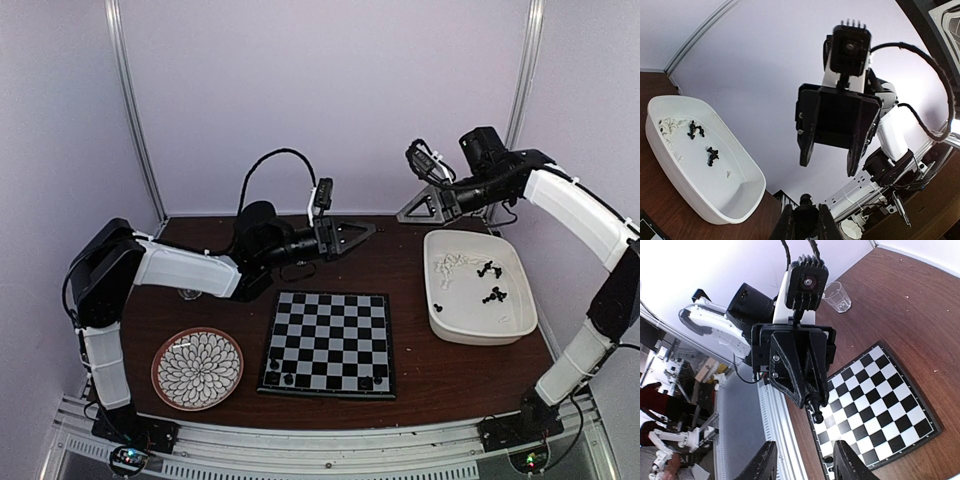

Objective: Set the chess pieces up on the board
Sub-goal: Pass from the left arm to the right

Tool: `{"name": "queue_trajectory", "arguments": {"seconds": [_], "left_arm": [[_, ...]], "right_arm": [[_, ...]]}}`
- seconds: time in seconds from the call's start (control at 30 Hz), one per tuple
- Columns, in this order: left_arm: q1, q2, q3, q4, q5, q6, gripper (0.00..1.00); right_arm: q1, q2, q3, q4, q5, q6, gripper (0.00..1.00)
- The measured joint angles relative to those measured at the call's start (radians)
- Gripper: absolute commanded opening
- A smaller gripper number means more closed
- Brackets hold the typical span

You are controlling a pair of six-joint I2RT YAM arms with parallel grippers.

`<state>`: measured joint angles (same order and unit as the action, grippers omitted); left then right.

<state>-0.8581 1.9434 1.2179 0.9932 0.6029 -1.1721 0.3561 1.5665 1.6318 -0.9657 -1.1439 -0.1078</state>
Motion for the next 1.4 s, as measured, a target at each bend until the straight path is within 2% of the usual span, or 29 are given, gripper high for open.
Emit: {"name": "queue_trajectory", "arguments": {"seconds": [0.17,0.33,0.43,0.9,1.1,1.33,1.37,1.4], "left_arm": [[0.0,0.0,0.0,0.039,-0.024,-0.016,0.06],[0.0,0.01,0.002,0.062,-0.028,-0.031,0.06],[0.0,0.017,0.002,0.077,-0.027,-0.039,0.06],[0.0,0.029,0.004,0.108,-0.04,-0.052,0.06],[-0.001,0.038,0.006,0.117,-0.04,-0.056,0.06],[-0.001,0.043,0.007,0.143,-0.04,-0.065,0.06],[-0.001,0.044,0.007,0.143,-0.041,-0.065,0.08],[-0.001,0.045,0.007,0.143,-0.041,-0.066,0.16]], "right_arm": [[0.018,0.068,-0.002,0.116,-0.079,0.144,0.4],[0.045,0.083,-0.006,0.159,-0.107,0.207,0.38],[0.05,0.084,-0.006,0.176,-0.111,0.226,0.34],[0.054,0.086,-0.023,0.203,-0.114,0.251,0.3],[0.054,0.091,-0.029,0.204,-0.112,0.249,0.22],[0.054,0.091,-0.035,0.21,-0.107,0.249,0.06],[0.054,0.091,-0.035,0.21,-0.106,0.248,0.05],[0.054,0.091,-0.035,0.21,-0.105,0.248,0.05]]}}
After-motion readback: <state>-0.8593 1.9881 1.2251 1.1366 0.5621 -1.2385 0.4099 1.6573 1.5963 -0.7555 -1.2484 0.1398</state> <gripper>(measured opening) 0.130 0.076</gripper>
